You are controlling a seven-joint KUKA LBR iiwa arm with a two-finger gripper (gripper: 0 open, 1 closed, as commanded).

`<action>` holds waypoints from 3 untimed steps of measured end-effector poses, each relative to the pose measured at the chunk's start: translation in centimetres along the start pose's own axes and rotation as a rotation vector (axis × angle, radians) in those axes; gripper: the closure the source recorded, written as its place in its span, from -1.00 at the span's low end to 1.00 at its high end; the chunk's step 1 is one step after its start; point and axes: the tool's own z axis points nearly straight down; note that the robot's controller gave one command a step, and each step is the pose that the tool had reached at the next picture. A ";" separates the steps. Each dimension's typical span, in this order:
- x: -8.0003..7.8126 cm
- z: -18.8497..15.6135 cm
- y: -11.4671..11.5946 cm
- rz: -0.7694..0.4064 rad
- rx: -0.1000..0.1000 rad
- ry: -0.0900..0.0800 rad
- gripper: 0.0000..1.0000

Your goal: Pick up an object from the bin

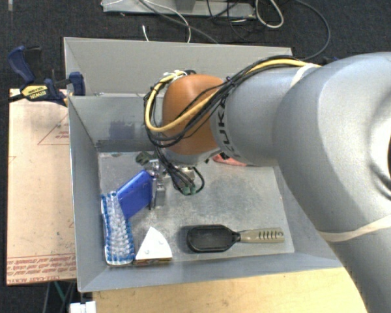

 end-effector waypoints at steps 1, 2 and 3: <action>1.8 -0.2 -3.3 -0.183 -0.002 -0.005 1.00; 1.8 -0.2 -3.3 -0.183 -0.002 -0.005 1.00; 2.2 -1.7 -3.4 -0.185 -0.002 0.007 1.00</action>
Offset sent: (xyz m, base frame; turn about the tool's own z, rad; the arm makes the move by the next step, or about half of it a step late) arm 0.0000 0.0000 0.0000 0.0000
